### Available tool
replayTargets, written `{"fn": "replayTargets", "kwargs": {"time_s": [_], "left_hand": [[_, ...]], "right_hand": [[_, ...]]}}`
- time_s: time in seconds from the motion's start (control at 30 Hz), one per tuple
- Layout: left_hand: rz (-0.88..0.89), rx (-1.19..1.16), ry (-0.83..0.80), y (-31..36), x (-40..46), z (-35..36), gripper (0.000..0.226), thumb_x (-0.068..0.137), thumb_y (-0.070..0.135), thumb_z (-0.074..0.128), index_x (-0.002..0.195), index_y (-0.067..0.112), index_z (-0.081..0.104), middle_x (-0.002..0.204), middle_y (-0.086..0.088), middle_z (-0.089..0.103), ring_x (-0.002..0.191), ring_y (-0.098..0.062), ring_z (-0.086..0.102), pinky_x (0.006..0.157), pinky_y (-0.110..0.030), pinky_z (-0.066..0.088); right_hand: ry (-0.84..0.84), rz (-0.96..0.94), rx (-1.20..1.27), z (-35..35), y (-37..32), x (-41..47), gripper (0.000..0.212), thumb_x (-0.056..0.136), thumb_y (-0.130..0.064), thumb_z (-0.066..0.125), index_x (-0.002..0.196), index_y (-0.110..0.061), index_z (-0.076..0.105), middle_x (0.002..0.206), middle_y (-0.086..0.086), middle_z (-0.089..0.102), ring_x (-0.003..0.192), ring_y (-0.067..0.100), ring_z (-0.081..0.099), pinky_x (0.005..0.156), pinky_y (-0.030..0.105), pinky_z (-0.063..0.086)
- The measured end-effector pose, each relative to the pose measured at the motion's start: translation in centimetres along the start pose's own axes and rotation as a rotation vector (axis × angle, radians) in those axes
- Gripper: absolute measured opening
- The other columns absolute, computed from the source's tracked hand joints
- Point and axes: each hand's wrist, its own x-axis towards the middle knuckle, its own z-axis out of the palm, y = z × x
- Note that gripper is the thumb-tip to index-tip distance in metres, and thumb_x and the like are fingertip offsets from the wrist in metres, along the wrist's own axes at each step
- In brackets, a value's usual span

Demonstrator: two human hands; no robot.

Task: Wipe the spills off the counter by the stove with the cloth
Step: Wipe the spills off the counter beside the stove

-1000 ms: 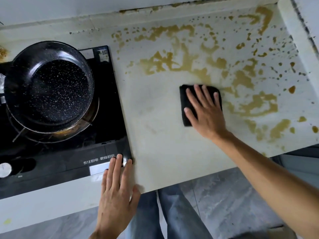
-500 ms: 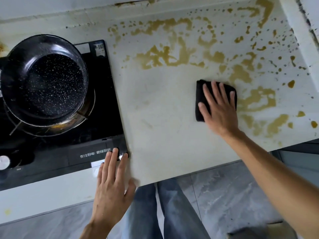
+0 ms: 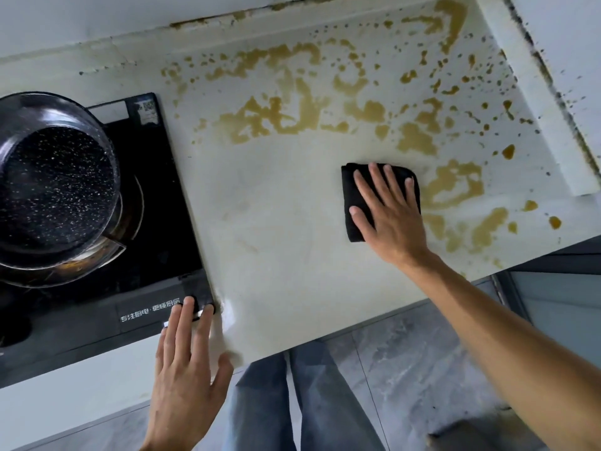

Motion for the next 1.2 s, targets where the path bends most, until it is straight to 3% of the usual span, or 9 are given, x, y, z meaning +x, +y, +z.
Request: {"fn": "replayTargets", "kwargs": {"time_s": [0.2, 0.3, 0.43, 0.53, 0.67, 0.77, 0.9, 1.03, 1.2], "left_hand": [[0.008, -0.014, -0.007, 0.3, -0.1, -0.4, 0.078, 0.095, 0.042, 0.048, 0.165, 0.01, 0.035, 0.181, -0.01, 0.012, 0.168, -0.032, 0.011, 0.134, -0.042, 0.009], [0.002, -0.018, -0.004, 0.7, 0.0, -0.5, 0.076, 0.093, 0.042, 0.047, 0.162, 0.011, 0.039, 0.18, -0.009, 0.015, 0.167, -0.033, 0.015, 0.13, -0.049, 0.021], [-0.087, -0.054, 0.064, 2.4, 1.8, -1.9, 0.065, 0.087, 0.038, 0.049, 0.147, 0.016, 0.054, 0.17, -0.011, 0.037, 0.157, -0.037, 0.034, 0.118, -0.057, 0.04], [-0.031, -0.064, 0.103, 3.2, 6.4, -3.1, 0.061, 0.09, 0.035, 0.052, 0.148, 0.016, 0.056, 0.166, -0.009, 0.043, 0.155, -0.037, 0.037, 0.122, -0.05, 0.033], [0.063, -0.008, 0.101, 3.2, 14.3, -4.2, 0.061, 0.095, 0.03, 0.055, 0.153, 0.012, 0.053, 0.166, -0.012, 0.041, 0.156, -0.038, 0.035, 0.124, -0.062, 0.035], [0.064, 0.056, 0.097, 2.5, 17.9, -3.7, 0.058, 0.097, 0.031, 0.055, 0.152, 0.014, 0.051, 0.167, -0.01, 0.039, 0.158, -0.034, 0.031, 0.125, -0.063, 0.03], [0.04, 0.116, 0.147, 1.7, 18.6, -2.0, 0.059, 0.1, 0.038, 0.05, 0.155, 0.017, 0.047, 0.169, -0.008, 0.038, 0.162, -0.029, 0.027, 0.129, -0.059, 0.021], [0.051, 0.123, 0.208, 1.4, 18.5, -1.1, 0.061, 0.099, 0.039, 0.051, 0.156, 0.018, 0.048, 0.17, -0.007, 0.039, 0.163, -0.027, 0.026, 0.131, -0.056, 0.018], [0.043, 0.102, 0.224, 1.5, 18.6, -0.9, 0.061, 0.097, 0.039, 0.054, 0.154, 0.019, 0.049, 0.17, -0.007, 0.04, 0.164, -0.027, 0.026, 0.132, -0.057, 0.02]], "right_hand": [[0.026, 0.175, 0.07, -0.2, -4.8, 2.7, 0.065, 0.11, -0.053, 0.025, 0.169, -0.025, 0.019, 0.177, 0.009, 0.014, 0.164, 0.031, 0.011, 0.132, 0.058, 0.005], [-0.006, -0.029, 0.029, 0.6, -4.8, -1.2, 0.066, 0.11, -0.054, 0.029, 0.169, -0.027, 0.018, 0.178, 0.005, 0.011, 0.165, 0.028, 0.008, 0.132, 0.057, 0.007], [-0.047, -0.189, 0.024, 0.6, -1.0, -3.2, 0.066, 0.109, -0.056, 0.03, 0.169, -0.029, 0.02, 0.178, 0.002, 0.013, 0.165, 0.026, 0.009, 0.131, 0.059, 0.014], [-0.048, -0.077, 0.017, 0.2, -0.2, 0.4, 0.067, 0.108, -0.057, 0.024, 0.169, -0.029, 0.02, 0.178, 0.004, 0.013, 0.165, 0.027, 0.01, 0.131, 0.058, 0.01], [-0.018, 0.09, 0.061, -0.5, -3.1, 7.8, 0.07, 0.106, -0.058, 0.018, 0.169, -0.028, 0.015, 0.178, 0.006, 0.011, 0.165, 0.029, 0.008, 0.131, 0.057, 0.002], [0.007, 0.129, 0.087, -0.7, -7.6, 12.0, 0.071, 0.105, -0.058, 0.014, 0.17, -0.027, 0.014, 0.178, 0.007, 0.01, 0.165, 0.03, 0.007, 0.131, 0.058, 0.0], [0.019, -0.053, 0.074, 0.0, -12.9, 12.4, 0.07, 0.106, -0.056, 0.02, 0.169, -0.026, 0.019, 0.177, 0.007, 0.014, 0.164, 0.03, 0.01, 0.131, 0.058, 0.004], [0.026, -0.279, 0.049, 0.9, -10.3, 8.7, 0.066, 0.107, -0.055, 0.03, 0.168, -0.029, 0.025, 0.177, 0.003, 0.019, 0.164, 0.027, 0.017, 0.131, 0.056, 0.013], [-0.009, -0.142, 0.026, 0.2, -8.4, 11.7, 0.069, 0.106, -0.059, 0.022, 0.169, -0.03, 0.021, 0.178, 0.002, 0.015, 0.164, 0.027, 0.012, 0.131, 0.058, 0.009]]}}
